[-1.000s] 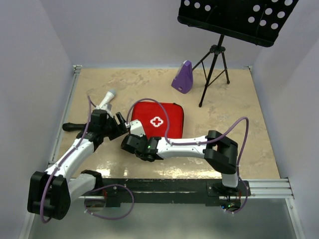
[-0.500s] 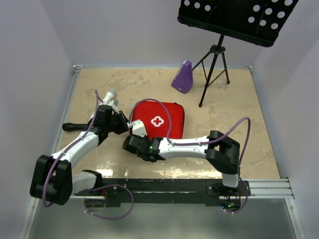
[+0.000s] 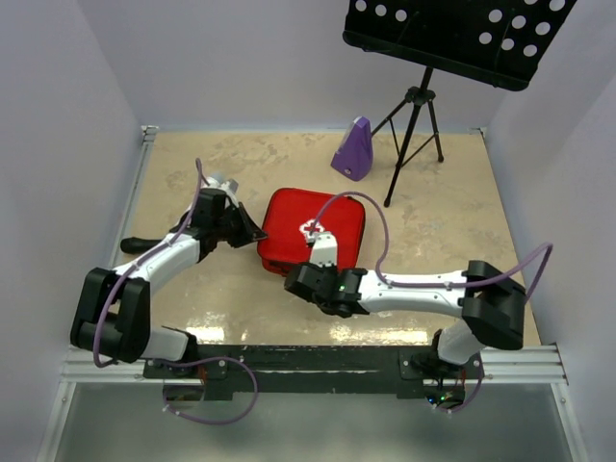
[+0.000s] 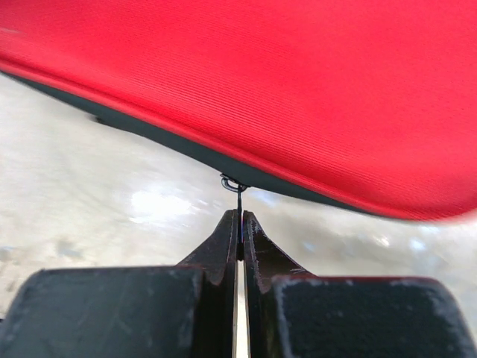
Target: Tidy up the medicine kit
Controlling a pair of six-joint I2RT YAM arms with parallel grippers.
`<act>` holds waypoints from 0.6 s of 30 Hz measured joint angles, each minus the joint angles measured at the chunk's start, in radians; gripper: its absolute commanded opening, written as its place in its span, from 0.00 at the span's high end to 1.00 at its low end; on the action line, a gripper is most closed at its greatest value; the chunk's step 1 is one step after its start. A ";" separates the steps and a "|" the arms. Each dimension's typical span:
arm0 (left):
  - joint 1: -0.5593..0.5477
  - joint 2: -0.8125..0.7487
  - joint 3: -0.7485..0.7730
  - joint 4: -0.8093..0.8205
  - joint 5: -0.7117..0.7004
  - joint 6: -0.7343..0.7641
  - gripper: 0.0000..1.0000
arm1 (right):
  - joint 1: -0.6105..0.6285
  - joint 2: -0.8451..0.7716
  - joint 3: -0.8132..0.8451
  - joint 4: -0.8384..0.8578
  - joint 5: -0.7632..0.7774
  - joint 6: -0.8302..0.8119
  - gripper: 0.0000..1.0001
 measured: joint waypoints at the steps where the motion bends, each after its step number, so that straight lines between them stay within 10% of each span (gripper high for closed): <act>1: 0.000 0.004 0.004 0.000 0.001 0.002 1.00 | -0.004 -0.022 -0.018 -0.014 0.001 0.018 1.00; 15: 0.063 0.163 0.180 -0.082 0.079 0.053 1.00 | -0.126 -0.311 -0.212 -0.034 -0.148 0.138 1.00; 18: 0.066 0.248 0.271 -0.102 0.114 0.065 0.69 | -0.111 -0.260 -0.203 -0.011 -0.145 0.110 1.00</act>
